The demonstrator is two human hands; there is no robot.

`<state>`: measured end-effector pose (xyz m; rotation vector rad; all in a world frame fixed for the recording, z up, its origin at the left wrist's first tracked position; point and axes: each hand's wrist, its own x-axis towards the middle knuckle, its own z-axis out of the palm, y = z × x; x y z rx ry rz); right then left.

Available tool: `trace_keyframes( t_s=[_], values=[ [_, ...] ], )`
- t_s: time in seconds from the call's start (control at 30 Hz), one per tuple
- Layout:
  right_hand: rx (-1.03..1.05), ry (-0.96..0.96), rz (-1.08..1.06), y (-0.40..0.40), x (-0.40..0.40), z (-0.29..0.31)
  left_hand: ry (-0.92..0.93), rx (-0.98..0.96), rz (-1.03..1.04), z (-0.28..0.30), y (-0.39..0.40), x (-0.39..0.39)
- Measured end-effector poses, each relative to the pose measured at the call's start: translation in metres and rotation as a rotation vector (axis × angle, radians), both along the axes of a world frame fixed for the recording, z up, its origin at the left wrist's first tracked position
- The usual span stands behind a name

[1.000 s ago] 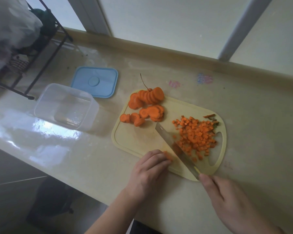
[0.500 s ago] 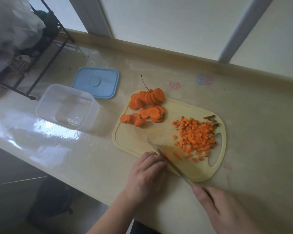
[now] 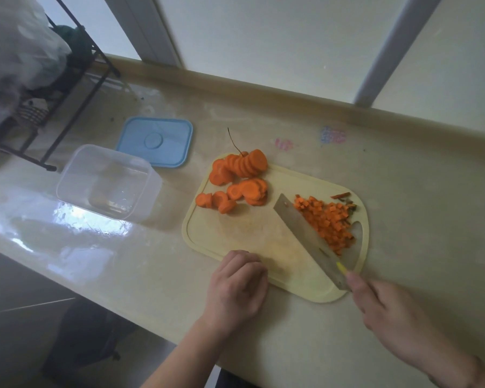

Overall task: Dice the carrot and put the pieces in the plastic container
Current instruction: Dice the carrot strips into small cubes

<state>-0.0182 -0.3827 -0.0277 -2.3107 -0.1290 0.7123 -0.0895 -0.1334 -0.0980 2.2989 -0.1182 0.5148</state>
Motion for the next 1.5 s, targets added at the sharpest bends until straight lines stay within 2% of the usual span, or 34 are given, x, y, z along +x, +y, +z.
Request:
trace_keyframes(
  t_s=[0.17,0.3,0.4,0.6,0.73,1.03,1.2,1.27,1.5],
  values=[
    [-0.031,-0.116,0.163,-0.003,0.008,0.004,-0.119,-0.045,0.039,0.018,-0.007,-0.001],
    [-0.213,-0.324,0.303,-0.009,0.01,0.003,-0.267,0.039,-0.017,0.05,-0.02,0.005],
    [-0.308,-0.509,0.368,-0.011,0.014,-0.003,-0.166,0.127,-0.109,0.057,-0.026,0.023],
    [-0.357,-0.652,0.423,-0.011,0.016,-0.012,0.136,0.21,-0.038,0.05,-0.034,0.048],
    [-0.401,-0.768,0.48,-0.003,0.016,-0.004,0.204,0.224,-0.063,0.047,-0.044,0.058],
    [-0.429,-0.771,0.486,0.004,0.019,-0.001,0.317,0.231,-0.014,0.043,-0.054,0.075],
    [-0.43,-0.777,0.481,0.005,0.017,0.001,0.284,-0.016,-0.03,0.045,-0.052,0.072],
    [-0.426,-0.782,0.491,0.004,0.016,0.0,0.245,-0.051,-0.022,0.045,-0.045,0.067],
    [-0.377,-0.803,0.474,-0.007,0.012,-0.005,0.208,0.002,0.241,0.046,0.012,0.077]
  ],
)
